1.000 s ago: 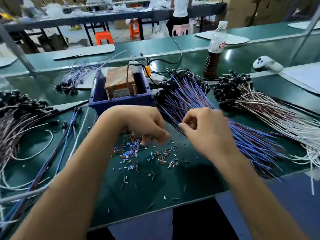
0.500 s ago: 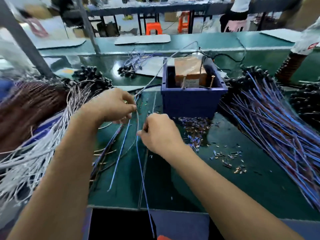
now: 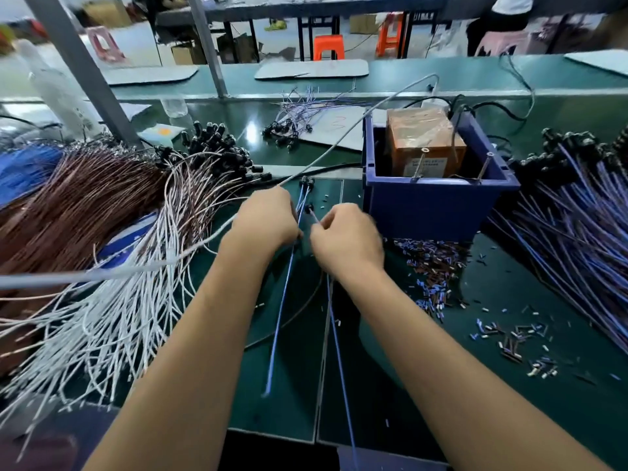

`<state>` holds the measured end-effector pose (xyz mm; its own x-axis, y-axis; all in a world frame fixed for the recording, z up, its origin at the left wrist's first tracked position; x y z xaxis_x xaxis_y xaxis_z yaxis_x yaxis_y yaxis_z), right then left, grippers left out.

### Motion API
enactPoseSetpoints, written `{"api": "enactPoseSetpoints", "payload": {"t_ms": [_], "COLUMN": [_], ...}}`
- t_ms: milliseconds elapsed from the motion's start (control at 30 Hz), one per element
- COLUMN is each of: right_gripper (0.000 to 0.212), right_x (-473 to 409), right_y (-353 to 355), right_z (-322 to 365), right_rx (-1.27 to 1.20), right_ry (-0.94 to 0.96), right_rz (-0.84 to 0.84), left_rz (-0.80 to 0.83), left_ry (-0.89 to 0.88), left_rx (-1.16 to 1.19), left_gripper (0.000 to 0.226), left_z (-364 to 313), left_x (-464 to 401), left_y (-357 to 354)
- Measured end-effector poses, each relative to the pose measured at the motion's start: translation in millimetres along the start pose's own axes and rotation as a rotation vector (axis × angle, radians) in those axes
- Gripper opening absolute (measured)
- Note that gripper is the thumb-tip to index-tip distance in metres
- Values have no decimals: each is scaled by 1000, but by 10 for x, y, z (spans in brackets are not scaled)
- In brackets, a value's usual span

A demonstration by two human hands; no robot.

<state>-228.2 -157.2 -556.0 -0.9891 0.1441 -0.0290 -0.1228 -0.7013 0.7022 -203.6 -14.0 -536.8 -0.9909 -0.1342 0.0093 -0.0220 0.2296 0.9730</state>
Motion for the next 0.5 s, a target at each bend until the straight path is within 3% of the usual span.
{"api": "enactPoseSetpoints", "payload": {"t_ms": [167, 200, 267, 367, 500], "right_gripper": [18, 17, 17, 16, 19], "right_x": [186, 220, 244, 203, 70], "right_y": [308, 334, 412, 612, 818], "right_z": [27, 58, 103, 156, 164], "right_rx": [-371, -453, -575, -636, -744], "right_ry": [76, 97, 132, 200, 260], "right_rz": [-146, -140, -139, -162, -113], "left_rz": [-94, -142, -152, 7, -106], "left_ry": [69, 73, 62, 82, -17], "left_rx": [37, 147, 619, 1276, 1514], "left_gripper": [14, 13, 29, 56, 38], "left_z": [79, 37, -130, -464, -707], "left_x": [-27, -23, 32, 183, 255], "left_y": [96, 161, 229, 251, 544]}}
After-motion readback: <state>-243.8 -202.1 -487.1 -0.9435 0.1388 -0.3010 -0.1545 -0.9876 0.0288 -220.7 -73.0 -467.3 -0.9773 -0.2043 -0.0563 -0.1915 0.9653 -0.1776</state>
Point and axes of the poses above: each hand's wrist, its own x-axis away from the middle knuckle, its own y-axis out of the back of the hand, z = x × y, the point moved 10 cm from there along -x, towards the middle knuckle, and after that the axes turned 5 degrees about -z, right-handed, at the moved point
